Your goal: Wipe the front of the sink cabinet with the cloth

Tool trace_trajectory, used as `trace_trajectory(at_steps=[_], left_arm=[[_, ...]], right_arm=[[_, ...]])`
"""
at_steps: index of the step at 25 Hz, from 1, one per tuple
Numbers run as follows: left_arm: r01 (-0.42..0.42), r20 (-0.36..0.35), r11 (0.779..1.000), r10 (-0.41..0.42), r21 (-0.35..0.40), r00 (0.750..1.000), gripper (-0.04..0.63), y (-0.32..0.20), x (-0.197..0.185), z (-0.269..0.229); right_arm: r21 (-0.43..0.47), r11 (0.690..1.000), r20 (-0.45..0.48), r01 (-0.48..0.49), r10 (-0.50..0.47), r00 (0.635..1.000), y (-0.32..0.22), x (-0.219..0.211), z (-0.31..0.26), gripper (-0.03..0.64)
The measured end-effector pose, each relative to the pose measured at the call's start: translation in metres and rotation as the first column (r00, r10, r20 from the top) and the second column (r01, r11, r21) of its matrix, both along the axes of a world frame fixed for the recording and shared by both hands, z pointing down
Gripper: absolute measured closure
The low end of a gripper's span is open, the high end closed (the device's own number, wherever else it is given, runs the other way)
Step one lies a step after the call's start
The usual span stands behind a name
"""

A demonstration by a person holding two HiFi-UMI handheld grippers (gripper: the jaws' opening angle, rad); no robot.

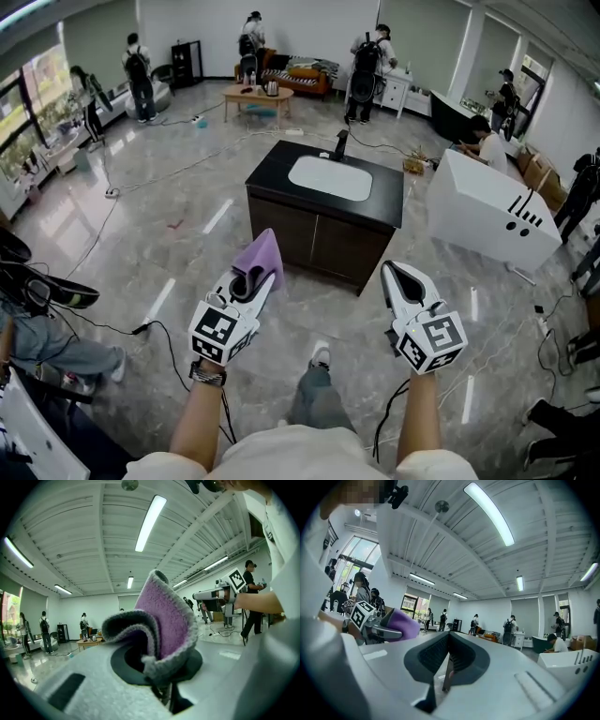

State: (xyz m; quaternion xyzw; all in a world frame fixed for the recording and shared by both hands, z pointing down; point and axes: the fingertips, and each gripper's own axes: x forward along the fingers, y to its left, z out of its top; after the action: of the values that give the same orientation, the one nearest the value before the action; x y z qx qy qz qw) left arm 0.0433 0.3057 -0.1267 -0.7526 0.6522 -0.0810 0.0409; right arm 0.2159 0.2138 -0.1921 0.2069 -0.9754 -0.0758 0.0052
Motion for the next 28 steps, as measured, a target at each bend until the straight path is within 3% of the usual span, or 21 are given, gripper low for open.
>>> trace_trajectory(at_steps=[5,17,28], left_arm=[[0.019,-0.008,1.000,-0.019,0.003,1.000,0.551,-0.045,-0.027,0.010],[0.065,-0.019,0.997,-0.065,-0.039,0.998,0.551,-0.204,-0.102,0.022],[0.100,-0.058,0.992,-0.104,-0.081,0.993,0.551,-0.303,-0.143,0.036]], right_arm=[[-0.004,0.998,0.016,0.057,-0.057,0.998,-0.046,-0.030,0.006,0.609],[-0.019,0.996,-0.003,0.086,-0.086,0.996,-0.223,-0.111,0.021,0.609],[-0.055,0.992,-0.064,0.110,-0.113,0.992,-0.325,-0.159,0.042,0.609]])
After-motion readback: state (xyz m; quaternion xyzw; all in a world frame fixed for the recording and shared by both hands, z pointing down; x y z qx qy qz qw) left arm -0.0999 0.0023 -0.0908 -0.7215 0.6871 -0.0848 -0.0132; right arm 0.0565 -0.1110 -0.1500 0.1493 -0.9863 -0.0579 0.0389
